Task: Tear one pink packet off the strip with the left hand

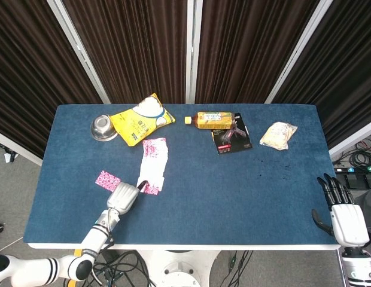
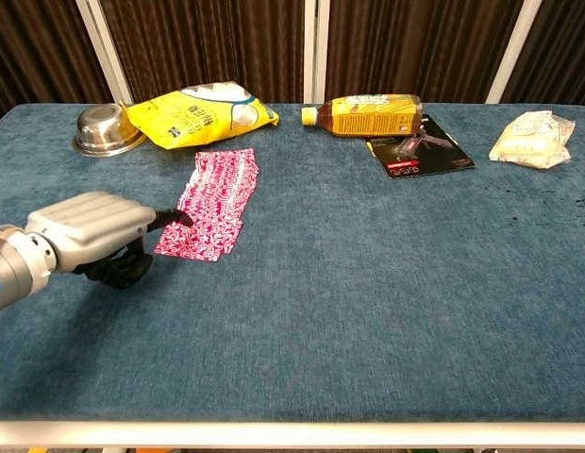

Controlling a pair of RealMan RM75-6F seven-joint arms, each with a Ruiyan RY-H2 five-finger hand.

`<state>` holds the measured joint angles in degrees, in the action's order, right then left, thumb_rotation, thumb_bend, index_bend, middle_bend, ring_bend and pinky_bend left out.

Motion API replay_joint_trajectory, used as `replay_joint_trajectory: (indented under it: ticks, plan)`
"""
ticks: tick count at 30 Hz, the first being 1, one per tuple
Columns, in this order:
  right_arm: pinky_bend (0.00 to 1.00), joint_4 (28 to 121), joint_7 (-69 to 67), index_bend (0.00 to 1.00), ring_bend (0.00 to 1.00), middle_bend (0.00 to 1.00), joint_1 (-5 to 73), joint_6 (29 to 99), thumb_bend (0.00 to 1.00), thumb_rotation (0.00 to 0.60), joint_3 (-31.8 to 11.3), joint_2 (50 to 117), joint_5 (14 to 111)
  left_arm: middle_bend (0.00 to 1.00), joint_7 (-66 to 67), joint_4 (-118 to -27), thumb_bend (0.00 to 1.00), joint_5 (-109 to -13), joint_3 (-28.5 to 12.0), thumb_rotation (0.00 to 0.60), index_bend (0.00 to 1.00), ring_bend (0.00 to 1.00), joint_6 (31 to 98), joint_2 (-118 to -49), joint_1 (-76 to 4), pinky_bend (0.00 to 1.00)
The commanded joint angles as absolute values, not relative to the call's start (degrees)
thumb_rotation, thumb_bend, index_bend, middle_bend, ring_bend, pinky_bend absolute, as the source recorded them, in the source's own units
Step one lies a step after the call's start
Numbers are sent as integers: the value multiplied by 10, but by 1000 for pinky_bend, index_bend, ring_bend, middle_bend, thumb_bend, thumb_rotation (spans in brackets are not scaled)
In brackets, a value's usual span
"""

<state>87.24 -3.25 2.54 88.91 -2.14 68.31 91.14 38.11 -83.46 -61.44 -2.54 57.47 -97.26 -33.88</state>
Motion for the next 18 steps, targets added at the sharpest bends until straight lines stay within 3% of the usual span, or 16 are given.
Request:
replay_joint_trajectory:
  ticks: [1,18]
  plan:
    - [124,873,-32,0,0,0,25,890,308,600,-22,682,911,878,387,-835,615,-607,-21,600,130,879,570,-971,-341,863]
    - [124,876,-27,0,0,0,26,891,307,600,-19,682,915,876,439,-924,620,-580,28,600,130,879,577,-936,-335,863]
